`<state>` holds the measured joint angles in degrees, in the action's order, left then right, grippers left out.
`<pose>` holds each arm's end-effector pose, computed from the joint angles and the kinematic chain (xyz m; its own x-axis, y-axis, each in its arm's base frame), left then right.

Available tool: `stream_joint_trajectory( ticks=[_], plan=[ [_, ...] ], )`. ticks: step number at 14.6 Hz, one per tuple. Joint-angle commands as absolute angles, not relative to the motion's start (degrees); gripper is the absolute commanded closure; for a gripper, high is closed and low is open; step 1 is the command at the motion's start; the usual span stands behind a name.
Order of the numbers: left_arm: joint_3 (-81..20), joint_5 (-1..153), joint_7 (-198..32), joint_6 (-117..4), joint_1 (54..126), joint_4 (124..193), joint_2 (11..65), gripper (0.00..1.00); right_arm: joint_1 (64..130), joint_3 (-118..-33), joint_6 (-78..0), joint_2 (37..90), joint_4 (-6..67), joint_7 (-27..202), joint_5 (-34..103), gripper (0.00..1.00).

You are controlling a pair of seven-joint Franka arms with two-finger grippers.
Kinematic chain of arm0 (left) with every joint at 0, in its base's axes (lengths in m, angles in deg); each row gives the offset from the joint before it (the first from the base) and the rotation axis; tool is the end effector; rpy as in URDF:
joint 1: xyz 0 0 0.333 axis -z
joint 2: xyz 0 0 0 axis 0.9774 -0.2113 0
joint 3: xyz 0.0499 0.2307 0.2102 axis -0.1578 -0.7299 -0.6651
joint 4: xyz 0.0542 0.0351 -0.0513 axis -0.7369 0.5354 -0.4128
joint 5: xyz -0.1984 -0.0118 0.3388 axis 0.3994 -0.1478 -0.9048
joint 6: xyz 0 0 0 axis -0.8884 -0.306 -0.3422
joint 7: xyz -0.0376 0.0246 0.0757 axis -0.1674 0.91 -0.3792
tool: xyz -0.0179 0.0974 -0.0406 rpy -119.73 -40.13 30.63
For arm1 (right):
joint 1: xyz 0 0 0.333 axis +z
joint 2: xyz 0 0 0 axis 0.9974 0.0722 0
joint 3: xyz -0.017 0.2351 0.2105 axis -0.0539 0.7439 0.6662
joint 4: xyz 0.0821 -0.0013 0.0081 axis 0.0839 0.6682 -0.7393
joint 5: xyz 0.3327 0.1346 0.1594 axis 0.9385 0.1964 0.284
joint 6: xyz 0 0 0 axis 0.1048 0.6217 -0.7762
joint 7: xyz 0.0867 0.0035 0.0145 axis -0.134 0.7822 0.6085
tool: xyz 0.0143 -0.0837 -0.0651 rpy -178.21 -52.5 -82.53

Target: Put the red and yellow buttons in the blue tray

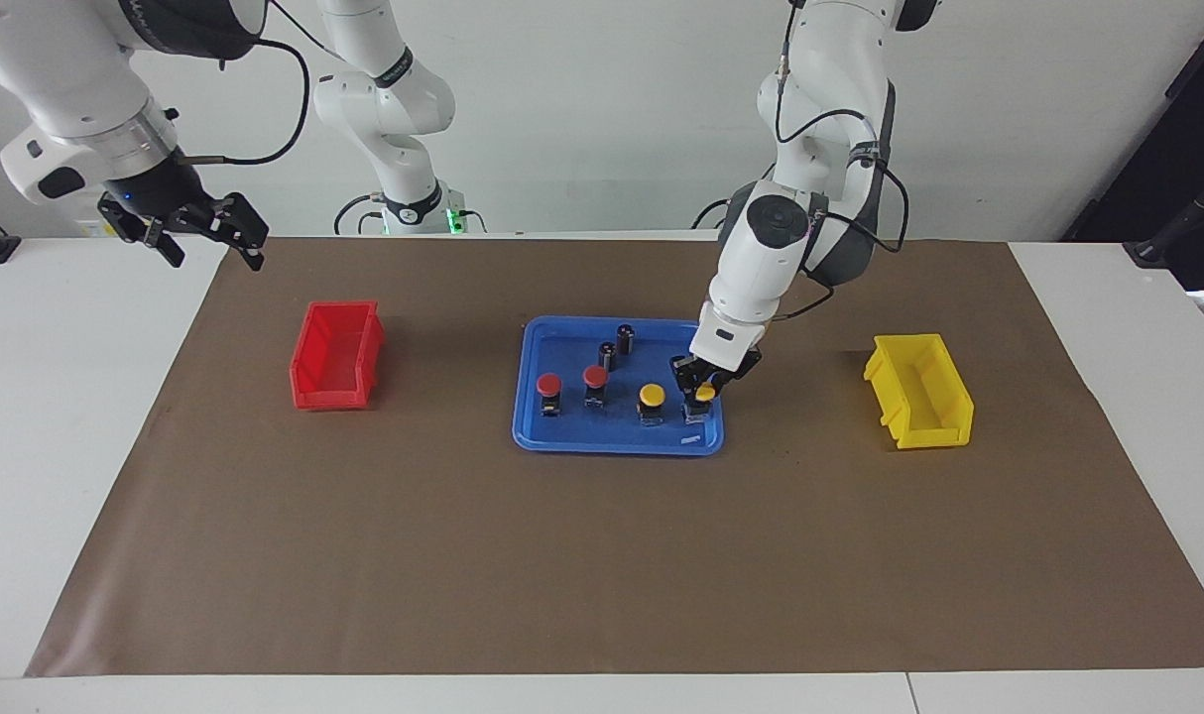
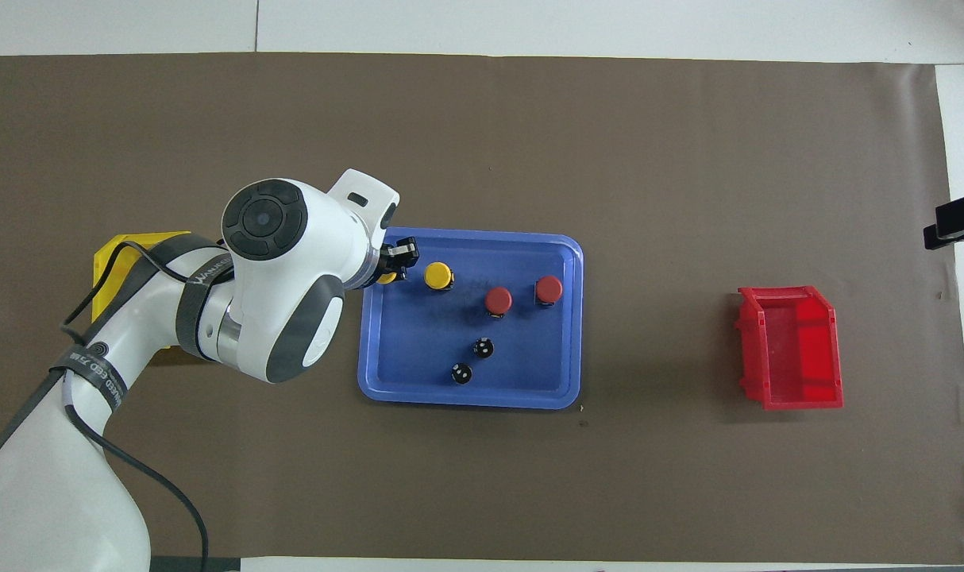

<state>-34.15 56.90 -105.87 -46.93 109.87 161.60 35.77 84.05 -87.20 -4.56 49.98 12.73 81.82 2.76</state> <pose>0.5173 -0.3205 0.3747 0.9833 0.1819 0.0044 0.1803 -0.9772 0.1124 0.5475 -0.0642 0.6284 0.9935 -0.0734 -0.0869 -0.0725 -0.9973 0.0134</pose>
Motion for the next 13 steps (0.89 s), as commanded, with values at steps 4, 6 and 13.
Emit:
stream_joint_trajectory(
  ticks=[4, 6, 13],
  plan=[
    [-34.70, 58.18, -105.53, -50.07, 111.11, 163.01, 34.34, 0.76, 83.66, -87.16, -4.90, 47.70, 16.11, 82.78, 2.28, 0.00],
    [-34.70, 58.10, -105.62, -49.55, 111.20, 162.66, 34.34, 0.36, 83.05, -87.52, -4.81, 47.79, 15.49, 82.87, 2.46, 0.00],
    [-35.49, 53.45, -105.09, -35.43, 110.33, 155.29, 35.22, 0.00, 82.96, -87.52, -4.64, 47.70, 15.49, 82.87, 2.99, 0.00]
  ],
)
